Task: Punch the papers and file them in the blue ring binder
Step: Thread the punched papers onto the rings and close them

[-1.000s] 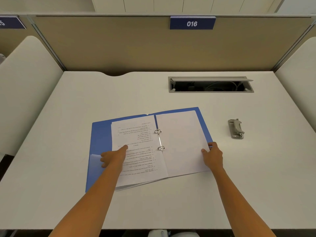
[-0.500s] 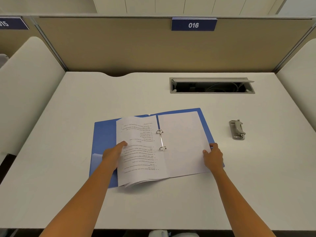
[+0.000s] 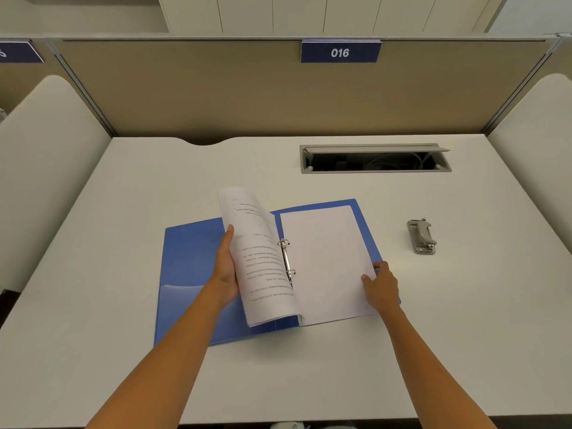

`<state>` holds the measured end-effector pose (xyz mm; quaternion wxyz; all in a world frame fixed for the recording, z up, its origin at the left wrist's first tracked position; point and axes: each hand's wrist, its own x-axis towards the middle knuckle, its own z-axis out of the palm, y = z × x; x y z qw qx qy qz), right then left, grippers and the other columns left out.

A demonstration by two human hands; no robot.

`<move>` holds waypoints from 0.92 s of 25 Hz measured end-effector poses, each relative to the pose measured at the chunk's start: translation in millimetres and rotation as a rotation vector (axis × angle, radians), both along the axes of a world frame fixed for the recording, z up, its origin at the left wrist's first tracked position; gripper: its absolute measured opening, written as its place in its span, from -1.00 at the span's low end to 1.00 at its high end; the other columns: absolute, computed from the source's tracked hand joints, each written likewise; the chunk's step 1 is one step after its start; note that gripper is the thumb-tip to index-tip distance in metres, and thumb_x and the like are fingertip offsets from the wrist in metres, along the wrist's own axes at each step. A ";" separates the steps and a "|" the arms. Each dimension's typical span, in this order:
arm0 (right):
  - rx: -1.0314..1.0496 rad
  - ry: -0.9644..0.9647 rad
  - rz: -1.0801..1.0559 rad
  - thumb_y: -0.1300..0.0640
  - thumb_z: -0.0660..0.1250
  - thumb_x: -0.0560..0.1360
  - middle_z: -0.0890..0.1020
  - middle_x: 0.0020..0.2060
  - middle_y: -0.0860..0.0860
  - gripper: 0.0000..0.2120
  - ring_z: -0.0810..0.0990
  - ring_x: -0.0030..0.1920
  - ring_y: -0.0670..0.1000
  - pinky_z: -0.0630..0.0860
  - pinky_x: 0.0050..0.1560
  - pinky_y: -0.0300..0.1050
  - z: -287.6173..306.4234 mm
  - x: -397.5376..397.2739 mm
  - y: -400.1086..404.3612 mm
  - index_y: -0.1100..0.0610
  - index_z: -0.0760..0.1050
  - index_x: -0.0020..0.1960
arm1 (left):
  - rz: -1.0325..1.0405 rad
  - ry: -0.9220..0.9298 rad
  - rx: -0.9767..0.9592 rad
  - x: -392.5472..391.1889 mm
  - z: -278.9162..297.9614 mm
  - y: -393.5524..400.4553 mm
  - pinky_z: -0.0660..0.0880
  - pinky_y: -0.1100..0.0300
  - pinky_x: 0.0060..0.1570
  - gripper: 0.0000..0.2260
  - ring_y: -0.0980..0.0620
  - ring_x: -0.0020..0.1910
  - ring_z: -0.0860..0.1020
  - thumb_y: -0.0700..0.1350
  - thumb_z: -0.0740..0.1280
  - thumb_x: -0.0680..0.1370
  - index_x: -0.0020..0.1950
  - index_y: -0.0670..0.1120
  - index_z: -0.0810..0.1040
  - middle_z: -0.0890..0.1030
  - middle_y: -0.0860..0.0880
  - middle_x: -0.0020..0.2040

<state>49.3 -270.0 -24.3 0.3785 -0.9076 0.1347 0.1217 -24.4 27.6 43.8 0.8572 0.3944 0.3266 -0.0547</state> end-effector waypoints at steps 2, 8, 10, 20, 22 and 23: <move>0.022 0.011 0.008 0.18 0.33 0.53 0.53 0.19 0.21 -0.63 0.53 0.14 0.22 0.45 0.14 0.01 2.1 0.6 -1.9 0.25 0.34 0.28 | -0.085 -0.095 -0.035 3.8 4.4 -13.7 0.46 -0.19 0.24 -0.28 -0.22 0.22 0.54 0.41 0.13 0.47 0.37 -0.11 0.49 0.56 -0.23 0.27; 0.140 0.089 -0.037 -0.14 0.15 0.58 0.57 0.08 0.19 -0.61 0.48 -0.04 0.10 0.35 0.01 -0.09 13.4 7.7 -9.0 0.19 0.43 0.11 | -0.391 -0.022 0.390 1.3 0.3 -60.1 0.27 -0.06 0.43 -0.45 -0.03 0.33 0.45 0.39 -0.05 0.52 0.29 0.12 0.43 0.56 0.02 0.27; 0.147 0.134 -0.050 -0.20 0.01 0.60 0.55 0.02 0.18 -0.48 0.49 0.00 0.15 0.36 0.08 -0.01 14.1 10.9 -13.9 0.22 0.46 0.13 | -0.613 0.041 0.622 -3.3 -14.0 -65.8 0.03 -0.08 0.51 -0.27 0.00 0.51 0.19 0.57 -0.07 0.35 0.37 0.25 0.39 0.35 0.07 0.47; 0.205 0.095 0.011 -0.19 0.37 0.43 0.57 -0.02 0.03 -0.54 0.53 -0.03 0.06 0.46 0.02 -0.07 8.7 8.6 -24.5 0.14 0.46 0.13 | -0.274 -0.030 1.167 0.5 -46.7 -62.4 0.49 0.08 0.17 -0.72 -0.01 0.17 0.50 -0.08 0.38 0.53 0.23 -0.07 0.51 0.49 0.02 0.16; 0.167 0.043 0.050 -0.03 0.51 0.36 0.57 -0.03 0.02 -0.52 0.55 -0.06 0.05 0.45 -0.05 -0.16 5.4 6.3 -25.9 0.15 0.44 0.15 | -0.239 0.056 1.129 3.7 -47.8 -57.6 0.50 0.14 0.03 -0.75 -0.06 0.10 0.53 -0.16 0.36 0.53 0.20 -0.12 0.51 0.50 -0.03 0.09; 0.152 0.013 0.047 0.03 0.52 0.36 0.58 -0.03 0.04 -0.54 0.55 -0.08 0.04 0.45 -0.06 -0.18 4.7 5.8 -25.9 0.17 0.44 0.15 | -0.237 0.101 1.091 5.0 -48.5 -56.2 0.48 0.17 -0.04 -0.76 -0.07 0.06 0.55 -0.19 0.35 0.54 0.20 -0.14 0.51 0.52 -0.05 0.05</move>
